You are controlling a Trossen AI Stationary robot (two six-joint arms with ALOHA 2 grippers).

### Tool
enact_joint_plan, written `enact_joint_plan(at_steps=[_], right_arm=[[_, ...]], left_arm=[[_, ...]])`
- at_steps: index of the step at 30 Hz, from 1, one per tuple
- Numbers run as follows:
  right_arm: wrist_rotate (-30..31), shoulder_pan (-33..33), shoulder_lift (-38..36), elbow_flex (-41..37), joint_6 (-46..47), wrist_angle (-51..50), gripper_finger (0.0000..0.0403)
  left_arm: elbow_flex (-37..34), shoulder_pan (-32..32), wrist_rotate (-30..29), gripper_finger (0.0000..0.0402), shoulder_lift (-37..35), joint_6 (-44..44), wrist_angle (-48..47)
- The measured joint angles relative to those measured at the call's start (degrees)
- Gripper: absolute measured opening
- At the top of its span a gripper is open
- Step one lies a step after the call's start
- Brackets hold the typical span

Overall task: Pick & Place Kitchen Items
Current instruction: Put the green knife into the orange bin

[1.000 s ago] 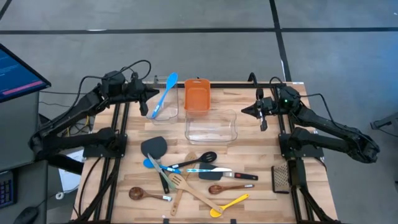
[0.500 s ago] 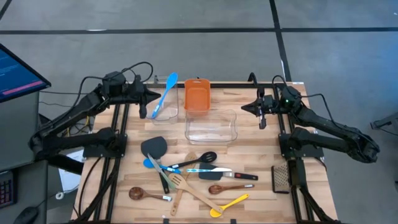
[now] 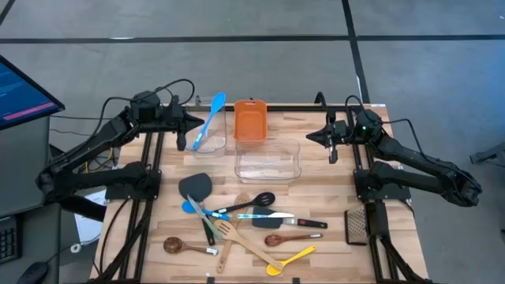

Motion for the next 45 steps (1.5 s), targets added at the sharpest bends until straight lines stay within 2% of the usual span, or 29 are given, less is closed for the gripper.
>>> enact_joint_plan(at_steps=[4,8,11,15,19,30,39,41,45], right_arm=[[0.0,0.0,0.0,0.0,0.0,0.0,0.0],[0.0,0.0,0.0,0.0,0.0,0.0,0.0],[0.0,0.0,0.0,0.0,0.0,0.0,0.0],[0.0,0.0,0.0,0.0,0.0,0.0,0.0],[0.0,0.0,0.0,0.0,0.0,0.4,0.0],[-0.2,0.0,0.0,0.0,0.0,0.9,0.0],[-0.2,0.0,0.0,0.0,0.0,3.4,0.0],[-0.2,0.0,0.0,0.0,0.0,3.4,0.0],[-0.2,0.1,0.0,0.0,0.0,3.5,0.0]], left_arm=[[0.0,0.0,-0.2,0.0008,0.8,0.0,1.8],[0.0,-0.4,-0.2,0.0008,2.5,-0.2,8.1],[0.0,-1.5,-0.2,0.0008,4.6,-4.5,12.3],[0.0,-3.1,-0.2,0.0008,6.1,-8.4,13.4],[0.0,-6.9,-0.1,0.0008,5.5,-8.4,13.4],[0.0,-17.0,0.1,0.0008,-3.7,-10.6,11.1],[0.0,-26.8,-0.2,0.0008,-3.4,-11.6,10.9],[0.0,-29.1,-2.0,0.0008,-2.6,-12.8,10.9],[0.0,-34.2,-11.4,0.0006,0.0,-16.2,10.8]])
